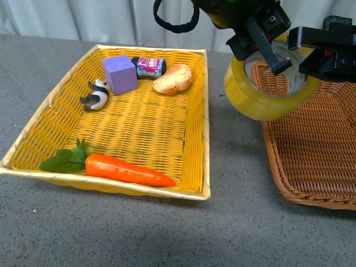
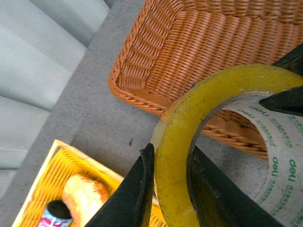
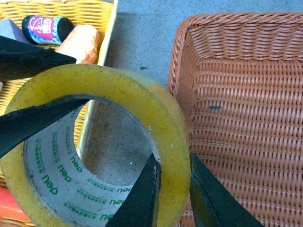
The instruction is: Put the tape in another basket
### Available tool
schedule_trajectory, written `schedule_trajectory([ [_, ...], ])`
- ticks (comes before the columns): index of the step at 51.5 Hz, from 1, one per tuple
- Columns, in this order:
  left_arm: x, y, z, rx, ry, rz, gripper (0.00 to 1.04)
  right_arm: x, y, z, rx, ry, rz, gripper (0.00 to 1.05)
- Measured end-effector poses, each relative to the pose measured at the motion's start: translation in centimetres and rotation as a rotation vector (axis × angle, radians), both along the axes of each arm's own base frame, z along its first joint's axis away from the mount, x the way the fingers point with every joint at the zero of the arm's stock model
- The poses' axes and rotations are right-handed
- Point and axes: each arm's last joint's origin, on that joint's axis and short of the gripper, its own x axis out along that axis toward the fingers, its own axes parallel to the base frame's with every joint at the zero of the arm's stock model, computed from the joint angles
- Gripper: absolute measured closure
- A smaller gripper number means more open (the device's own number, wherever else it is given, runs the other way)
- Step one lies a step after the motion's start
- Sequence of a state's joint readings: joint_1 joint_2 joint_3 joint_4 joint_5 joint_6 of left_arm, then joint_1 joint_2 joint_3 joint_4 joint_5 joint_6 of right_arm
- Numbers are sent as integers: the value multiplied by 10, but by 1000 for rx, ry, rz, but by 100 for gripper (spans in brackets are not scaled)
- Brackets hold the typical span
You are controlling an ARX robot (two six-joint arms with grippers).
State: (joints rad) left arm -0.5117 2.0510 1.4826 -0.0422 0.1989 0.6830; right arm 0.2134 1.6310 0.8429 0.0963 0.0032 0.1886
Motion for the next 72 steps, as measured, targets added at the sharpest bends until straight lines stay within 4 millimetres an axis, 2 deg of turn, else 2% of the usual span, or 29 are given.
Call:
schedule_trajectory([
  [8, 1, 4, 17, -120, 52, 60, 56, 5, -14, -6, -26, 9, -69, 92],
  [15, 3, 12, 42, -251, 71, 136, 28, 11, -34, -17, -43, 29, -146, 92],
  [22, 9, 22, 45, -283, 37, 239, 6, 14, -50, -22, -43, 39, -194, 92],
  [24, 11, 25, 44, -292, 38, 268, 5, 14, -54, -25, -43, 47, -204, 92],
  [33, 24, 60, 35, -405, 101, 514, 6, 18, -74, -51, -47, 126, -251, 92],
  [40, 31, 86, 26, -496, 131, 736, 6, 22, -77, -70, -45, 183, -239, 92],
  [46, 31, 101, 18, -530, 155, 814, 6, 27, -77, -76, -35, 197, -219, 92],
  [53, 27, 107, 9, -525, 158, 841, 6, 29, -79, -73, -26, 176, -220, 72],
  [59, 22, 111, 18, -582, 51, 895, 6, 26, -83, -60, -63, 66, -243, 50],
  [63, 15, 120, 24, -652, -143, 919, 17, 20, -84, -51, -106, -5, -233, 38],
  [68, -19, 142, 24, -745, -310, 877, 35, 7, -87, -44, -144, -83, -215, 21],
  [71, -47, 158, 21, -768, -361, 863, 49, 2, -89, -49, -104, -292, -167, 29],
  [72, -51, 160, 21, -768, -363, 863, 51, -2, -88, -50, -100, -354, -159, 33],
])
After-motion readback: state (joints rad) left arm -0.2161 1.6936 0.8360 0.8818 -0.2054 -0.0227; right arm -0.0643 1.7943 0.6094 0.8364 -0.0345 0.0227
